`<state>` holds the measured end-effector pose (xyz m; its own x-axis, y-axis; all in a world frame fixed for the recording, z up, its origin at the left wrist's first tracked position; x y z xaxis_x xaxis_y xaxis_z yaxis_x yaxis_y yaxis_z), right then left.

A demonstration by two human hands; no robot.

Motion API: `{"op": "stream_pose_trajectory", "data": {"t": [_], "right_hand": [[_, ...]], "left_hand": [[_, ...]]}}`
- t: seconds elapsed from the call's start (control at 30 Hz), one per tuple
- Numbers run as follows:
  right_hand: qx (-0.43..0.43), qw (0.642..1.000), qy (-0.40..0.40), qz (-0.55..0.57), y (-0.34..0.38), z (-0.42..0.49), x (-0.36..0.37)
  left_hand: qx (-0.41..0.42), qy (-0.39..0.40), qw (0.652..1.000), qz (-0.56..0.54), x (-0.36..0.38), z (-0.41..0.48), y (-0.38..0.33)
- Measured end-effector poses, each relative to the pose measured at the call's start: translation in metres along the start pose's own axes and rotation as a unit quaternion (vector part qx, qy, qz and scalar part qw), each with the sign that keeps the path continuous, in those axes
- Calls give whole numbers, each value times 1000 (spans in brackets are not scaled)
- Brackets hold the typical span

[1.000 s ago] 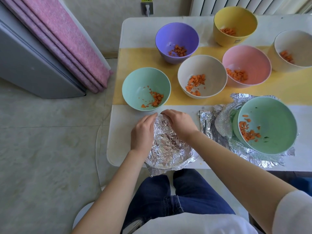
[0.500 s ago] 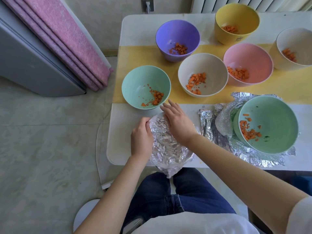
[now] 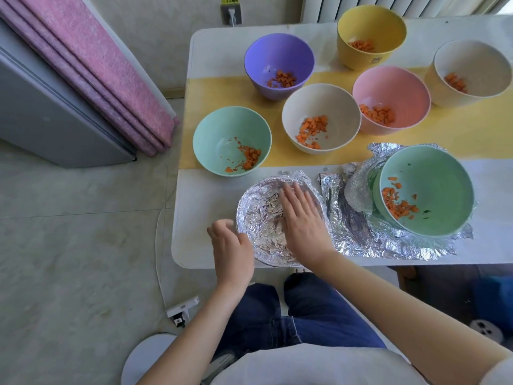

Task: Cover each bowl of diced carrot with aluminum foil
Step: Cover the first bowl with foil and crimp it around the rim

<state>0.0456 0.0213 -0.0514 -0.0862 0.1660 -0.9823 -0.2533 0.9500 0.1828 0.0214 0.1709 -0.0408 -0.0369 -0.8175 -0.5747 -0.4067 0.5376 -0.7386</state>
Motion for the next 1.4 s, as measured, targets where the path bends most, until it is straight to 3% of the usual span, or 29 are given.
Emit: {"op": "stream_pose_trajectory", "data": {"t": [0.13, 0.27, 0.4, 0.6, 0.87, 0.97, 1.07, 1.2, 1.3, 1.4], "right_hand": [[27, 999, 7, -21, -13, 5, -3], [46, 998, 11, 40, -25, 9, -3], [60, 980, -16, 189, -35, 8, -2], [146, 909, -55, 386, -52, 3, 0], [149, 900, -45, 407, -54, 5, 1], [123, 928, -30, 351, -52, 10, -4], [39, 963, -34, 263, -45, 26, -14], [-23, 966, 45, 253, -35, 56, -12], [-4, 958, 89, 273, -38, 66, -8], [19, 950, 78, 302, -44, 69, -9]], "left_hand": [[138, -11, 985, 103, 7, 19, -31], [149, 15, 979, 135, 25, 40, -30], [124, 0, 991, 47, 23, 41, -18], [121, 1, 991, -65, 21, 45, -13], [107, 16, 990, -87, 24, 48, -9], [105, 28, 992, -60, 20, 50, -10], [186, 32, 982, 33, 16, 54, -29], [274, 101, 951, 102, 27, 67, -49], [241, 119, 960, 82, 29, 78, -44], [182, 131, 974, 23, 30, 83, -34]]}}
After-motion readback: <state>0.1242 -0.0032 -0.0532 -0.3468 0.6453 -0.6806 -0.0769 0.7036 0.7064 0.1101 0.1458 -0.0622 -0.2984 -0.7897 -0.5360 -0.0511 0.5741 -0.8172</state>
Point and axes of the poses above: each hand's wrist, its own z-axis towards the middle knuckle, its own x-axis out of the palm, y = z × x, the point moved 7 cm from there along z, towards the middle knuckle, and after that the axes turned 7 degrees about y, right-handed, at the moved point
